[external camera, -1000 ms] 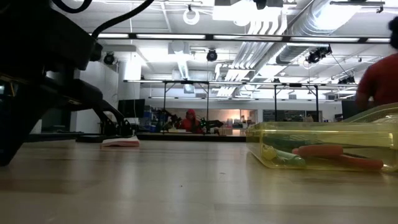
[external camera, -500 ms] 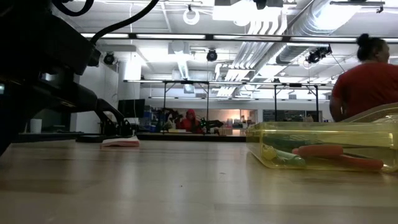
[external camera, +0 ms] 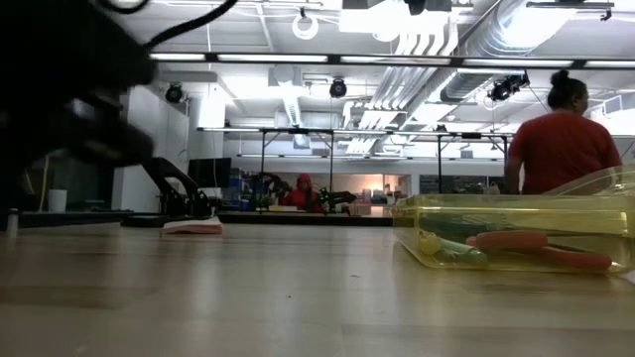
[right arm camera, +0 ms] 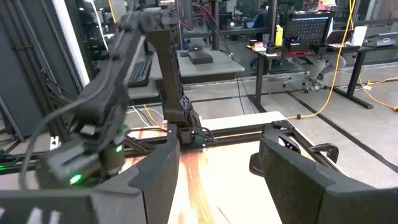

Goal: Pack school essentials
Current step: Put the green eraser into the supply box

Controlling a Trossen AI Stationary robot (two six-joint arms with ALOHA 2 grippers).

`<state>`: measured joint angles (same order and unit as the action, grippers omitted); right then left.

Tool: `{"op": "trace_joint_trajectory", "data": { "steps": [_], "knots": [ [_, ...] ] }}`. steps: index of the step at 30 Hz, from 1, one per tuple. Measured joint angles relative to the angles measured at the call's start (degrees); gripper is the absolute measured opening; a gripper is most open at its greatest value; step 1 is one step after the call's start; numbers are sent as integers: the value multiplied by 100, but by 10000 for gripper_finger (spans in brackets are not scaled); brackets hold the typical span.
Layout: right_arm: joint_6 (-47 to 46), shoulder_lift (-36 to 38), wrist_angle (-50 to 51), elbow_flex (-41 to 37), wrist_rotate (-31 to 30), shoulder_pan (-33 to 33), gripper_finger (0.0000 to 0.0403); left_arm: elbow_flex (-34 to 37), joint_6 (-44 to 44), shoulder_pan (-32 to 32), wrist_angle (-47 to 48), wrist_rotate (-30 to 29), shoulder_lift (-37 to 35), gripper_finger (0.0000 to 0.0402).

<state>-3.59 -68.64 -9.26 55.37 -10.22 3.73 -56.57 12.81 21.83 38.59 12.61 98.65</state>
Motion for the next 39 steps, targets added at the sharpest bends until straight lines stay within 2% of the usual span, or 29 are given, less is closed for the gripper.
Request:
{"op": "trace_joint_trajectory", "data": {
  "steps": [5,10,16,21,28,34,39],
  "knots": [
    [1,0,2,0,2,0,215,6,-633,-554,26,-166,-872,5],
    [17,0,34,0,12,4,215,-3,-849,-1316,-447,-896,-2320,4],
    [-40,0,112,0,19,4,215,45,-849,-2179,-1849,-1690,-3901,4],
    [-40,0,109,0,17,4,215,623,-571,-2681,-3275,-1951,-4728,4],
    [-43,0,89,0,118,4,215,1498,-232,-2939,-4516,-1931,-5058,4],
    [-73,0,87,0,131,4,215,1553,-98,-3104,-4956,-1865,-4997,4],
    [-847,-195,-45,7,180,2,215,1544,-4,-3179,-5462,-1801,-4740,4]
  ]
}}
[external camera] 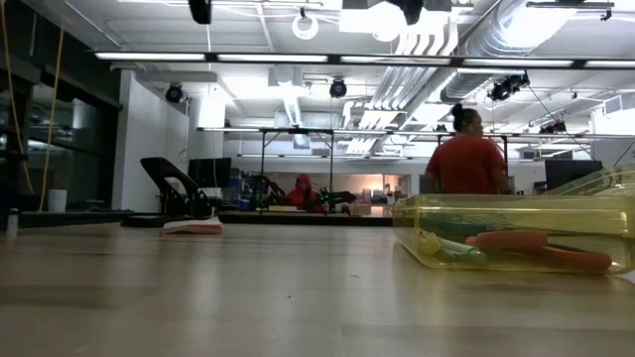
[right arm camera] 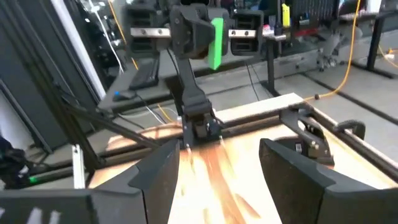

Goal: Pack school essentials
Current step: Put the green eraser into the supply box

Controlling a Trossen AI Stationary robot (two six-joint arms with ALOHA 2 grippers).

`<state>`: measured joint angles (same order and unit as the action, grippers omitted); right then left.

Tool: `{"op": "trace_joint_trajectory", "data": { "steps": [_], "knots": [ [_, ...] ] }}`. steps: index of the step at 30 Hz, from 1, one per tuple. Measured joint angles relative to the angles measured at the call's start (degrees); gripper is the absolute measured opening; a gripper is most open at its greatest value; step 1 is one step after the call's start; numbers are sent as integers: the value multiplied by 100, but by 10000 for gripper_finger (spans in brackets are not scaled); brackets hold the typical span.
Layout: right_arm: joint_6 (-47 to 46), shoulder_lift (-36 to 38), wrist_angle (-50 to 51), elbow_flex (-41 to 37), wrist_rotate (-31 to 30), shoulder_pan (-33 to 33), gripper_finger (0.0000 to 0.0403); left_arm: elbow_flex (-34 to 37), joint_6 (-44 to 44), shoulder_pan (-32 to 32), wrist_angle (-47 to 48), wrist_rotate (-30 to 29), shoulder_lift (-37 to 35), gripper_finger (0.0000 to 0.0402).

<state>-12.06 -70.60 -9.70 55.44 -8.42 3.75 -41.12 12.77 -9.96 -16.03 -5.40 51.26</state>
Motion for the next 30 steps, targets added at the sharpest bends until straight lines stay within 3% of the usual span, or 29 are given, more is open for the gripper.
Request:
{"op": "trace_joint_trajectory", "data": {
  "steps": [6,16,24,30],
  "knots": [
    [-105,-681,-544,28,-24,-13,215,-144,196,66,-509,244,885,4],
    [250,-1443,-461,812,8,-82,215,-920,170,70,-545,692,1979,4],
    [309,-1332,-361,918,59,-125,211,-946,55,62,-386,679,1939,4],
    [311,-1227,-342,918,79,-125,145,-946,10,12,-341,627,1872,4]
  ]
}}
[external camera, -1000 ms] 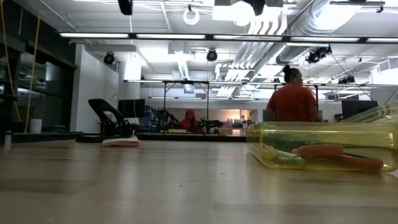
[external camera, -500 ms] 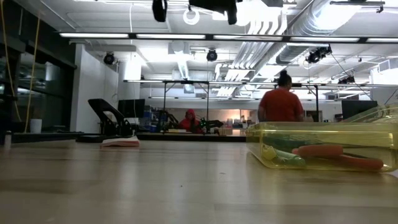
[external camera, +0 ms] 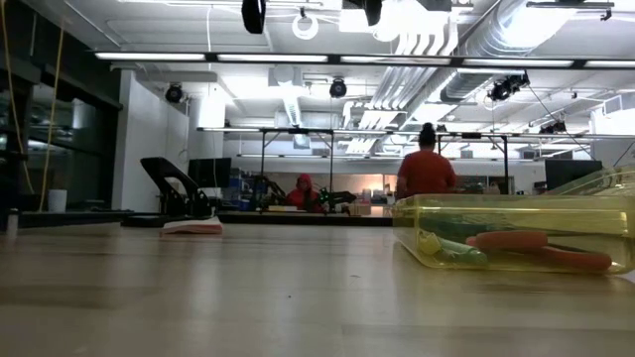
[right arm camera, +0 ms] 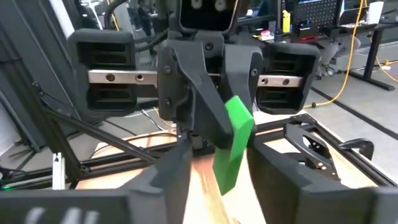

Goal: Pack school essentials
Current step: Put the green eraser into the supply box

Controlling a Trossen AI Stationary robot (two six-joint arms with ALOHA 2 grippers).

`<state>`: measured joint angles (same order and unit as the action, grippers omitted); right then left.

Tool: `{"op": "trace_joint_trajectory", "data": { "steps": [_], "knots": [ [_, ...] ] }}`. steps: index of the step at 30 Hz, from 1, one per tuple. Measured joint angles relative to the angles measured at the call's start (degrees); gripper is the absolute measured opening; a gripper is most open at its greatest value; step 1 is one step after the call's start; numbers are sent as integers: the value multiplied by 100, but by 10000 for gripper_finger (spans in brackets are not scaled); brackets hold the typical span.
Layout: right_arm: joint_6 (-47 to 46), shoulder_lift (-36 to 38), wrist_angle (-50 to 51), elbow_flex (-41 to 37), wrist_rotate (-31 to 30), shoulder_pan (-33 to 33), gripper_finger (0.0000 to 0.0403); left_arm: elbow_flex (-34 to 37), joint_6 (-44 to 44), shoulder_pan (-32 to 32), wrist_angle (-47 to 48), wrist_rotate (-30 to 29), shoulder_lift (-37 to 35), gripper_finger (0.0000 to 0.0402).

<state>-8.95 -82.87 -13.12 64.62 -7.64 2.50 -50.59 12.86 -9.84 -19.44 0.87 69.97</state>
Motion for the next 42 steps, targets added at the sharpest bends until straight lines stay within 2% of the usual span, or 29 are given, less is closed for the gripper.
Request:
{"op": "trace_joint_trajectory", "data": {
  "steps": [6,11,17,21,24,30,36,42],
  "knots": [
    [0,4,50,0,10,-2,54,0,5,1,-9,-1,-2,4],
    [42,9,77,0,67,-4,8,0,37,3,-47,10,-2,4],
    [22,10,111,0,111,-63,9,4,60,1,-70,-25,0,23],
    [29,5,190,-2,209,-101,4,4,96,-3,-120,-33,-5,60],
    [131,113,413,-9,212,-127,4,4,106,-55,204,-30,-198,96],
    [404,695,1514,-7,190,-270,2,7,-166,-301,1557,-33,-1103,160],
    [346,1345,2766,-134,173,-287,1,2,-256,-521,2204,-34,-2148,186],
    [-59,2051,2528,-1023,-169,-206,1,344,36,-510,2179,-25,-2812,185]
  ]
}}
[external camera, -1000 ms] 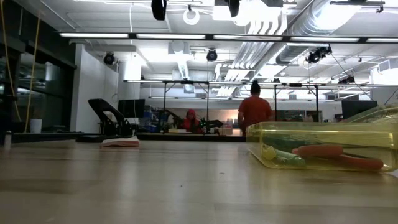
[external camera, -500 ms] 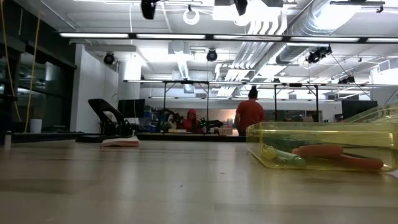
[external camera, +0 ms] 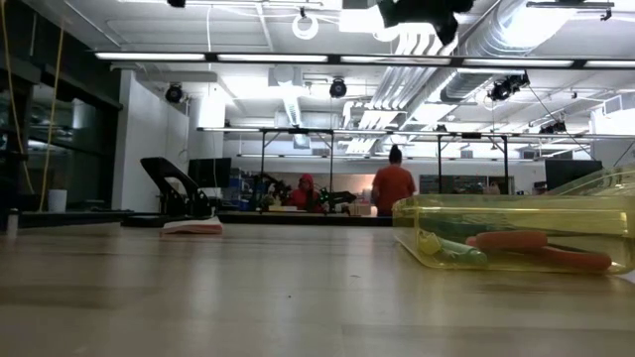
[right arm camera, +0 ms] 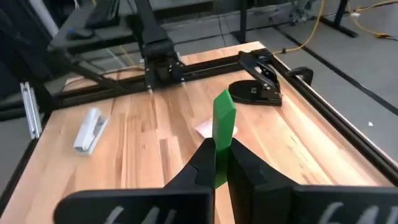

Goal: Pack school essentials
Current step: Put the green eraser into the supply box

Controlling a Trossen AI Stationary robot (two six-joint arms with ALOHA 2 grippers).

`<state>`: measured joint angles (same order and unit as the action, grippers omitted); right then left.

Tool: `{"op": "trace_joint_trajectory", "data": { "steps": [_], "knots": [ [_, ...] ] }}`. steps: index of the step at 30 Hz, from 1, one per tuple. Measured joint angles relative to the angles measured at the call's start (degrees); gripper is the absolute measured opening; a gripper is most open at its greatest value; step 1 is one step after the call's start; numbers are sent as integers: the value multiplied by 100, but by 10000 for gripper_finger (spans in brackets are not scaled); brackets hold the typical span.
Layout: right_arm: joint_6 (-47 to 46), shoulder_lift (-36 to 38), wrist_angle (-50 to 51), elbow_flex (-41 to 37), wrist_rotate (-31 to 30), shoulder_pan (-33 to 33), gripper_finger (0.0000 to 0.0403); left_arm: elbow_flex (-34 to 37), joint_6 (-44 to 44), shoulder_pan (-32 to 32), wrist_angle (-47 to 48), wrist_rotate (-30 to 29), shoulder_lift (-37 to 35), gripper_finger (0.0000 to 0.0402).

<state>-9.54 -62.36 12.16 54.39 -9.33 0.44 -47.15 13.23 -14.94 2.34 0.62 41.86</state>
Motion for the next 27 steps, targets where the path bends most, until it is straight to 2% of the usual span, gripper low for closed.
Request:
{"op": "trace_joint_trajectory", "data": {
  "steps": [6,16,19,27],
  "knots": [
    [-65,353,-785,-556,-13,93,1,587,405,104,-560,0,-284,179],
    [-65,356,-801,-562,229,90,0,642,139,114,-675,2,-303,177],
    [-296,275,-397,-560,674,90,0,642,122,114,-665,2,-296,177],
    [-2120,-616,1254,-560,1204,546,0,640,157,114,-644,44,-164,177]
  ]
}}
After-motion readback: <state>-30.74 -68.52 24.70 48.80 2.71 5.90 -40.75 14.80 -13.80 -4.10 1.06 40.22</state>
